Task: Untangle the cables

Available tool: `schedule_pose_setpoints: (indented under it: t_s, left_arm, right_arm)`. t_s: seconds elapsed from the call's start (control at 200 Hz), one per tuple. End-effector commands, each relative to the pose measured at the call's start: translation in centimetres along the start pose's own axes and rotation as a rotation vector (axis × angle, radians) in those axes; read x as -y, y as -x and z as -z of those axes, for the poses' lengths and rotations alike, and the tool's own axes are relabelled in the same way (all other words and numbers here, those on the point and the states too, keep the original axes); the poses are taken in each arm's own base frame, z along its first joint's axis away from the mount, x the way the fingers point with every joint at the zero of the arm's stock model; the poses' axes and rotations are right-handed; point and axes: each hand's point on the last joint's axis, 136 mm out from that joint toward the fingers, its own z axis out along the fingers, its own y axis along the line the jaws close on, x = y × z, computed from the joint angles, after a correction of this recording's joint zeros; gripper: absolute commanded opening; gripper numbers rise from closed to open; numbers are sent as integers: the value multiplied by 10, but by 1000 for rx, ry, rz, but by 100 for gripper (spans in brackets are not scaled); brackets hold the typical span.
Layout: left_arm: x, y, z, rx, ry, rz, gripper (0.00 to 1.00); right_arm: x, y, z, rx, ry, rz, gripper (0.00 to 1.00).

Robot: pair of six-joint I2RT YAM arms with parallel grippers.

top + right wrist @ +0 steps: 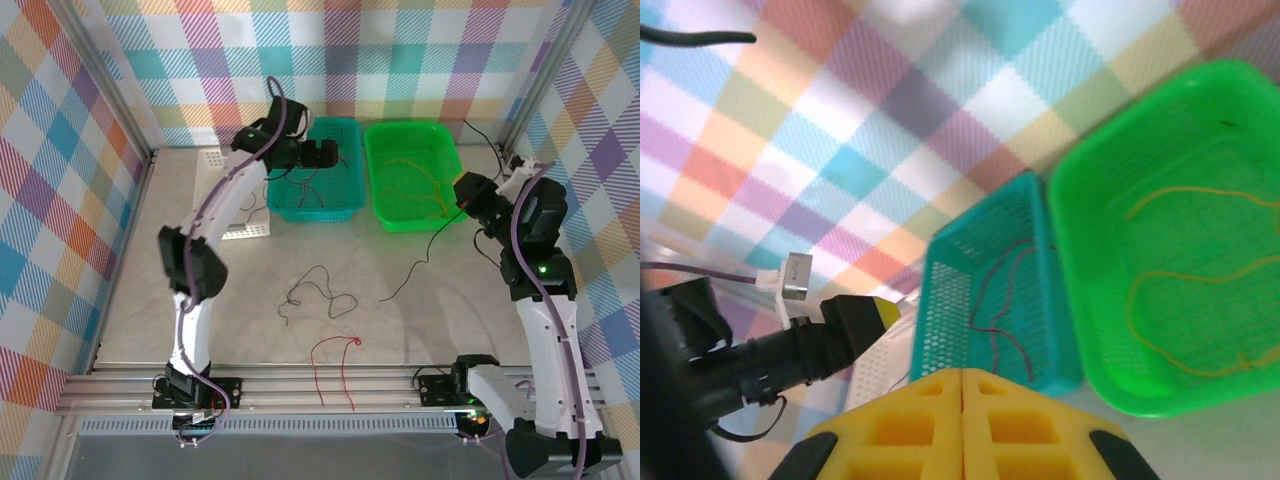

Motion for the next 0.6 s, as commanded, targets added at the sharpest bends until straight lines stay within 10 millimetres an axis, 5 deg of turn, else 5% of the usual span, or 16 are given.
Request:
schedule_pose_setpoints:
  t_s: [0.0, 0.135, 0.235, 0.41, 0.595]
  left_arm:
    - [74, 1, 71, 101, -308, -8, 100]
    - [131, -25, 127, 153, -697, -57, 100]
    - [156, -65, 147, 134, -803, -193, 100]
    - [189, -133, 156, -4, -941, -336, 100]
    - [208, -179, 131, -122, -844, -457, 100]
  right_arm:
    - [-38, -10, -15, -88, 141, 53, 0]
    - [-63, -23, -34, -216, 256, 6, 0]
    - [-87, -37, -44, -328, 346, -7, 0]
    - [-111, -65, -59, -452, 399, 1, 0]
    - [-128, -94, -69, -536, 418, 19, 0]
